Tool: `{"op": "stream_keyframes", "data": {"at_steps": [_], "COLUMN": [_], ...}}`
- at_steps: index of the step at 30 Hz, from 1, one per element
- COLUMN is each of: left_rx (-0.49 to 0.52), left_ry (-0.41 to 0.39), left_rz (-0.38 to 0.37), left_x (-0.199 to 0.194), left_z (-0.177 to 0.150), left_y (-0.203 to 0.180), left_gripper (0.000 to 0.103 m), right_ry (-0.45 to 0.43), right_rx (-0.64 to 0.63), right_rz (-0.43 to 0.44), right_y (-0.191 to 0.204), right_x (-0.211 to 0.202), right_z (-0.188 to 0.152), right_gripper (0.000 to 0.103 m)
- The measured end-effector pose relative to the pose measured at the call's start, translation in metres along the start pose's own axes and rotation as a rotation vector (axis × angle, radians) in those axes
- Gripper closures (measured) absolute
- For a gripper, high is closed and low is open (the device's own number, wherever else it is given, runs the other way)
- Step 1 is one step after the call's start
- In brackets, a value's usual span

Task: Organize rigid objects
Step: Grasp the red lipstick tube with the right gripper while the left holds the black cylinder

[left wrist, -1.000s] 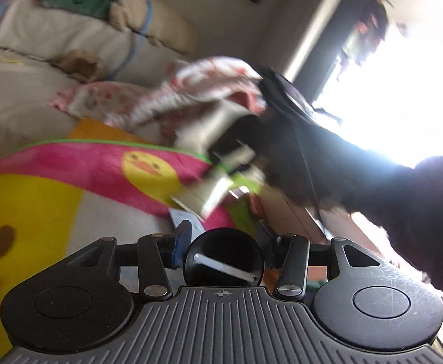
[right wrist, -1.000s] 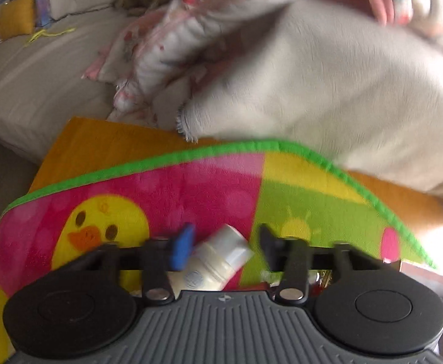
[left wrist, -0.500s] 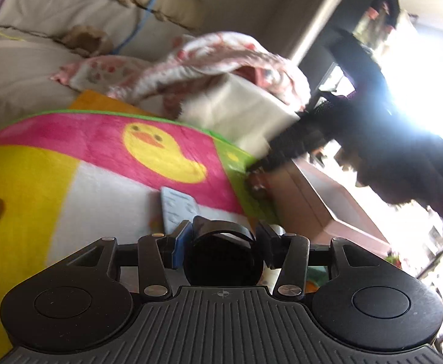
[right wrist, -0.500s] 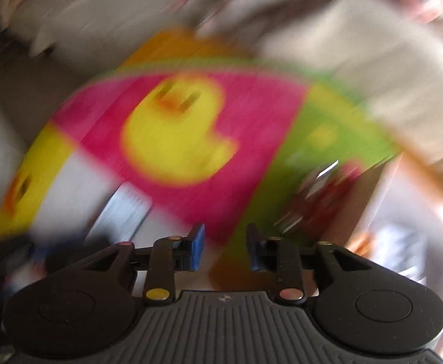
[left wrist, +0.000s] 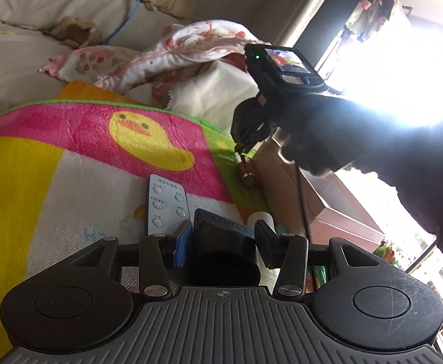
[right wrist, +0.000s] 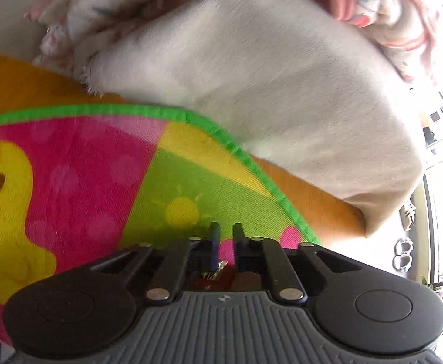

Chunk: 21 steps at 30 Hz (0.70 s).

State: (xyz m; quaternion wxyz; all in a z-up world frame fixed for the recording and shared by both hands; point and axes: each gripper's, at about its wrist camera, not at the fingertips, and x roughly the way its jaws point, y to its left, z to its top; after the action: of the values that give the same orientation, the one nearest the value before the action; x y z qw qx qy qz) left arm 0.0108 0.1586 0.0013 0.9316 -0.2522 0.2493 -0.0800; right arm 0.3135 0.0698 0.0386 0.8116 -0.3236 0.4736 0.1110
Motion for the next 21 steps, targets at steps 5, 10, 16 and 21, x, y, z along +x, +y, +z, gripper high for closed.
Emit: {"op": "stream_keyframes", "data": {"at_steps": [5,10,16,21], "left_rx": [-0.006,-0.011,-0.005,-0.005], "left_ry": [0.002,0.002,-0.001,0.005], "left_rz": [-0.003,-0.002,0.007,0.011], "left_x": [0.000,0.000,0.001,0.002], "left_z": [0.000,0.001,0.000,0.000], "left_y": [0.002,0.003,0.001,0.001], "left_gripper": [0.053,0.053,0.053,0.053], "right_ry": [0.009,0.024,0.061,0.016], "right_rx": [-0.065,-0.098,-0.177,-0.201], "right_rz": [0.035,0.145,0.329,0.452], "right_y": [0.012,0.020,0.035,0.035], "right_x": [-0.012,-0.030,-0.077,-0.118], "right_z": [-0.016,-0.046,-0.109,-0.133], "right_gripper": [0.096,0.096,0.096,0.096]}}
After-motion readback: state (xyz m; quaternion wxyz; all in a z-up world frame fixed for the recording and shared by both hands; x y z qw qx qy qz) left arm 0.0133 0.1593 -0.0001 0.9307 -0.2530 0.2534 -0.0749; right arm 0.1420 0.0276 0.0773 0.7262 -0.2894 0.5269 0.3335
